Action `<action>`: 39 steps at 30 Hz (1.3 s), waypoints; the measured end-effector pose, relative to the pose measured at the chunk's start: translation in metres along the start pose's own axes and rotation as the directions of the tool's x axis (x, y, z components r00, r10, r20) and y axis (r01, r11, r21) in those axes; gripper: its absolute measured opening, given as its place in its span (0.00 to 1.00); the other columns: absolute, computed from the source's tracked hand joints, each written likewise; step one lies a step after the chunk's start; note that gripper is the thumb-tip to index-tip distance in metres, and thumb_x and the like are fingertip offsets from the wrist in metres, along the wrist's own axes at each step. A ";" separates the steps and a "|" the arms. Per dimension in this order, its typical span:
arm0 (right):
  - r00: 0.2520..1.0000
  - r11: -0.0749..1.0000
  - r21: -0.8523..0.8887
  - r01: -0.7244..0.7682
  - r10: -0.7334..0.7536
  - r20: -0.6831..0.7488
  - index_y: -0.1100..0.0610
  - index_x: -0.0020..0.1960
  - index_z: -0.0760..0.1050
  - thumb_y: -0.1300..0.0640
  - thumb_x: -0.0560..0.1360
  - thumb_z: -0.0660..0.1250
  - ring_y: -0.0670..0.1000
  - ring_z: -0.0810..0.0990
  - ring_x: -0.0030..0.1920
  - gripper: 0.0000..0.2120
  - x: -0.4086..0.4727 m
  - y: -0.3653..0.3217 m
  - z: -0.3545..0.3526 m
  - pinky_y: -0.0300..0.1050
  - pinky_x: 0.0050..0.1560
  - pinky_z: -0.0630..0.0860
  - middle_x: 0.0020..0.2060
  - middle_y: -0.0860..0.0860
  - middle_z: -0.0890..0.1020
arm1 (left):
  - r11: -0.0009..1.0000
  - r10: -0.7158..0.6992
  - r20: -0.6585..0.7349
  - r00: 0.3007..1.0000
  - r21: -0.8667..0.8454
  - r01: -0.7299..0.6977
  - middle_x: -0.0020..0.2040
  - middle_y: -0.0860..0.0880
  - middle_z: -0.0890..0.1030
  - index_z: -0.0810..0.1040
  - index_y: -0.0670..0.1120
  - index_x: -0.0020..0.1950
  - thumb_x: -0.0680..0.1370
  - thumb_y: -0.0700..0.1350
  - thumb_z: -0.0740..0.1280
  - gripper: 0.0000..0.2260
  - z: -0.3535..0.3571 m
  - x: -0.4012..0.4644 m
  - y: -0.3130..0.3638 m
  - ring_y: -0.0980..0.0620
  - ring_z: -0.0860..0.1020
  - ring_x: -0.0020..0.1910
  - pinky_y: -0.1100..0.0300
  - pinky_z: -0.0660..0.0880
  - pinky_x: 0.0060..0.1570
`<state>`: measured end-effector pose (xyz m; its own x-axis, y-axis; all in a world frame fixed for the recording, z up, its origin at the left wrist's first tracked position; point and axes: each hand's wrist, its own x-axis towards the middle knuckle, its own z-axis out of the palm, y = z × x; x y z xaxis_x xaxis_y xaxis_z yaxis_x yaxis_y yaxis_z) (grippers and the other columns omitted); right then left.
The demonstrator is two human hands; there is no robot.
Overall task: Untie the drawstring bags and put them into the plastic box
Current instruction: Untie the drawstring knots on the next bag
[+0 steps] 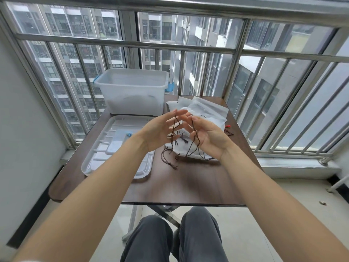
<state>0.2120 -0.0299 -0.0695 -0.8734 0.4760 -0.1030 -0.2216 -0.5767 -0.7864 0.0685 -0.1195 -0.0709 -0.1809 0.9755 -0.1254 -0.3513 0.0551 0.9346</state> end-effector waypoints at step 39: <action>0.843 -0.414 -0.842 0.347 -0.256 0.473 0.61 0.37 0.80 0.64 0.71 0.70 0.64 0.65 0.69 0.05 0.001 0.001 -0.019 0.45 0.66 0.61 0.70 0.65 0.62 | 0.741 0.471 -0.270 0.840 0.638 -0.211 0.40 0.51 0.75 0.83 0.57 0.43 0.67 0.52 0.76 0.07 0.025 0.016 -0.012 0.53 0.72 0.36 0.57 0.72 0.43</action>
<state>0.2188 -0.0171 -0.0818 -0.8849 0.2346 0.4024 0.1538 0.9626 -0.2229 0.0927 -0.0992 -0.0755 -0.5656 0.7874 0.2453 0.3636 -0.0288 0.9311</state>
